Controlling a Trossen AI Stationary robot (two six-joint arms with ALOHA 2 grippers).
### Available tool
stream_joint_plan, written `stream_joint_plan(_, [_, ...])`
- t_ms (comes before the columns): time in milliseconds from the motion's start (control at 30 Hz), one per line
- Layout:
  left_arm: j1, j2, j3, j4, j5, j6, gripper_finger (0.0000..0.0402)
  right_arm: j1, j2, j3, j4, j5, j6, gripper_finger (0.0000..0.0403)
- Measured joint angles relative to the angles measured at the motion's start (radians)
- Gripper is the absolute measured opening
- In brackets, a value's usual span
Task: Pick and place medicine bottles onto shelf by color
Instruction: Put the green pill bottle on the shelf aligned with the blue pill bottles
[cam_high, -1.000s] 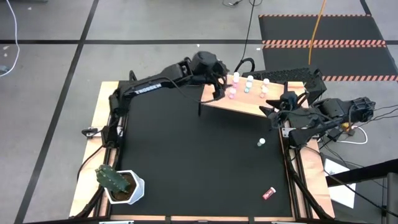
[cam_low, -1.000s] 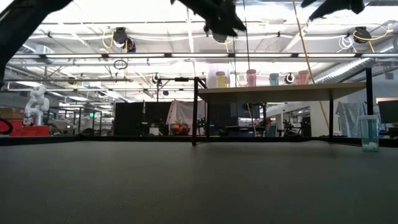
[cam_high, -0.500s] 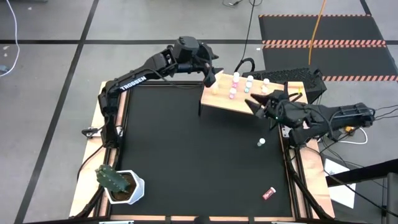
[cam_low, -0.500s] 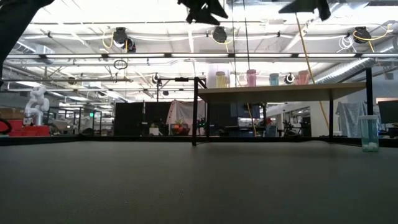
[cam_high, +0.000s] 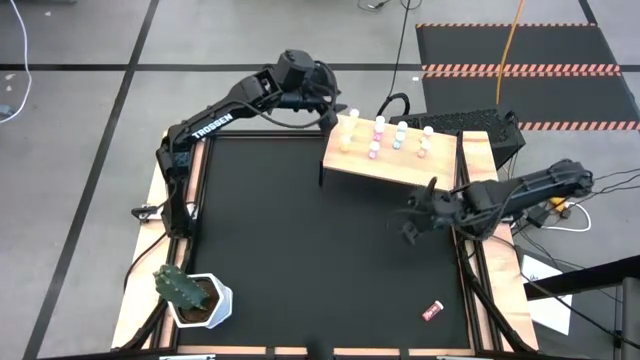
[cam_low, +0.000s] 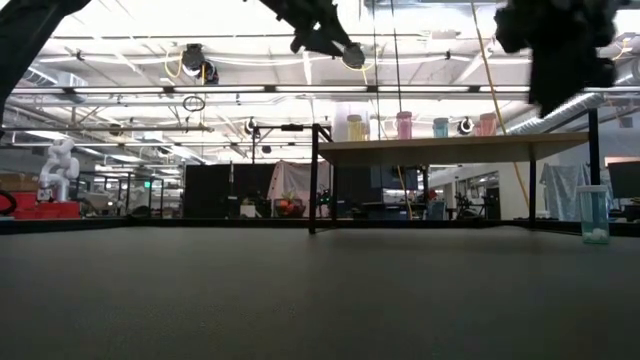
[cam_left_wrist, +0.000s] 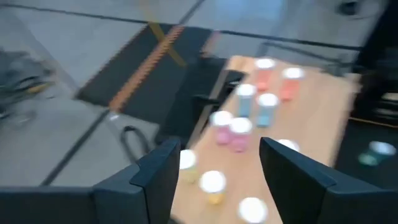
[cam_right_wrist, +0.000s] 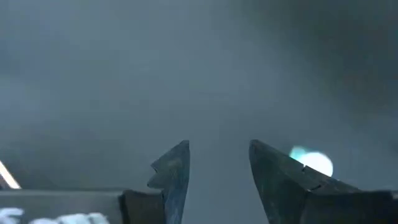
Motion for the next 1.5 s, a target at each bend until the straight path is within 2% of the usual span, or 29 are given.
stream_joint_plan(100, [-0.013, 0.0, -0.007, 0.008, 0.115, 0.014, 0.021, 0.018, 0.047, 0.0, -0.022, -0.095, 0.039, 0.016])
stream_joint_plan(200, [-0.042, 0.0, -0.047, 0.046, 0.183, 0.037, 0.0199, 0.032, 0.064, 0.0, -0.027, -0.12, 0.055, 0.016])
stream_joint_plan(433, [-0.123, 0.0, -0.163, 0.178, 0.19, -0.036, 0.0181, 0.07, 0.05, -0.003, -0.2, -0.12, -0.023, 0.016])
stream_joint_plan(533, [-0.174, 0.002, -0.215, 0.258, 0.19, -0.082, 0.018, 0.096, 0.013, -0.038, -0.198, -0.124, -0.078, 0.016])
stream_joint_plan(633, [-0.235, 0.0, -0.284, 0.372, 0.189, -0.082, 0.0179, 0.127, -0.044, -0.108, -0.152, -0.199, -0.096, 0.016])
stream_joint_plan(733, [-0.3, 0.001, -0.373, 0.521, 0.159, -0.088, 0.0179, 0.182, -0.109, -0.197, -0.125, -0.262, -0.052, 0.016])
stream_joint_plan(867, [-0.384, 0.002, -0.505, 0.786, 0.069, -0.069, 0.0181, 0.258, -0.193, -0.302, -0.074, -0.264, 0.023, 0.016])
stream_joint_plan(1067, [-0.473, 0.08, -0.668, 1.148, -0.02, -0.056, 0.0195, 0.296, -0.239, -0.371, 0.015, -0.067, 0.045, 0.016])
stream_joint_plan(1267, [-0.526, 0.189, -0.684, 1.203, -0.087, -0.106, 0.0217, 0.3, -0.226, -0.382, 0.029, -0.086, 0.043, 0.016])
stream_joint_plan(1500, [-0.544, 0.257, -0.684, 1.199, -0.097, -0.137, 0.0247, 0.304, -0.225, -0.374, 0.049, -0.101, 0.044, 0.016])
